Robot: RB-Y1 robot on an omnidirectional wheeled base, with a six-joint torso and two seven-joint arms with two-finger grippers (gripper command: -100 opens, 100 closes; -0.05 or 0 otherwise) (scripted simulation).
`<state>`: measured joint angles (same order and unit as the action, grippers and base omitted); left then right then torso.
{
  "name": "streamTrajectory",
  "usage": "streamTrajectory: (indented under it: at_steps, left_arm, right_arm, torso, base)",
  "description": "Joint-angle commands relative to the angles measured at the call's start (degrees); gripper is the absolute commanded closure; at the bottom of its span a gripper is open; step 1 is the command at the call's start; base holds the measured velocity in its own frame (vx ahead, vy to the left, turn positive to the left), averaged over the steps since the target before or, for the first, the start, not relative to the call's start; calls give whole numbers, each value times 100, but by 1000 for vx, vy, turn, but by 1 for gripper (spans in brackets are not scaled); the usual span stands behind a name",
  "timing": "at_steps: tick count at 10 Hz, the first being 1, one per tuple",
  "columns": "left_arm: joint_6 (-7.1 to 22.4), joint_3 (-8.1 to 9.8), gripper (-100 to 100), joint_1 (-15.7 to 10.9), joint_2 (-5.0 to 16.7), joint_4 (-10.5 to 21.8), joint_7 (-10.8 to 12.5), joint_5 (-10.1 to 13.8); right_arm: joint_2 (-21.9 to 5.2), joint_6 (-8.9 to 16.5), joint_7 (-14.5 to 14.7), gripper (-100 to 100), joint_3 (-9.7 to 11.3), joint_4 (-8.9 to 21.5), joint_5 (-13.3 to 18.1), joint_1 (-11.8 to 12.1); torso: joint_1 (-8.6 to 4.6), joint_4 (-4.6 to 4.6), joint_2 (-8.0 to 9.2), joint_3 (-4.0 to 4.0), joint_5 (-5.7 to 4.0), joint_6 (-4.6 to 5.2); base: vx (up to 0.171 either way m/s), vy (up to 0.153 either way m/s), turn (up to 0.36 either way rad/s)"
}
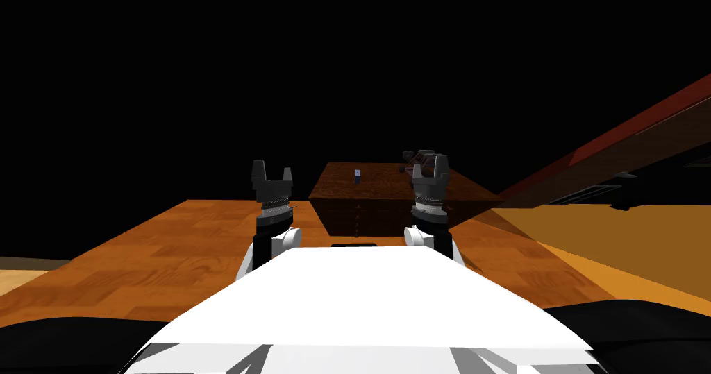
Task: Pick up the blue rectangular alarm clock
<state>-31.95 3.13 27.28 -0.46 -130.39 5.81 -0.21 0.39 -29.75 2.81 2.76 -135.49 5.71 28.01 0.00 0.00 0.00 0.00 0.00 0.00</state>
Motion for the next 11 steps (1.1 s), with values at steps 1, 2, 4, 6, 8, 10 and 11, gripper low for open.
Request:
streamTrajectory:
  at_steps: [1, 2, 4, 6, 8, 10, 11]
  left_arm:
    - [0, 0, 0, 0, 0, 0, 0, 0]
    - [0, 0, 0, 0, 0, 0, 0, 0]
    - [0, 0, 0, 0, 0, 0, 0, 0]
    - [0, -1, 0, 0, -1, 0, 0, 0]
    - [0, -1, 0, 0, -1, 0, 0, 0]
    - [0, -1, 0, 0, -1, 0, 0, 0]
    - [0, -1, 0, 0, -1, 0, 0, 0]
  right_arm:
    - [-229, 57, 32, -100, -3, 108, 37, -44]
    - [-346, 94, 54, -100, -5, 179, 62, -74]
    - [-602, 194, 114, -100, -8, 364, 132, -160]
    - [-875, 323, 195, -100, -9, 601, 225, -276]
    - [-1159, 476, 292, -100, -10, 882, 339, -421]
    - [-1450, 651, 404, -100, -10, 1202, 470, -589]
    - [-1597, 745, 465, -100, -10, 1372, 541, -679]
  torso:
    - [0, 0, 0, 0, 0, 0]
    - [2, 0, 0, 0, 0, 0]
    - [12, 0, 0, 0, 2, 0]
    - [20, 1, 3, 2, 4, -1]
    - [30, -1, -2, -1, 7, -1]
    - [38, 0, 4, 2, 8, -1]
    - [40, 1, 4, 2, 9, -1]
  base:
    - [0, 11, 11]
    - [-4, 25, 17]
    - [-4, 45, 17]
    - [-9, 70, 25]
    - [-1, 88, 34]
    - [-18, 108, 41]
    - [1, 117, 48]
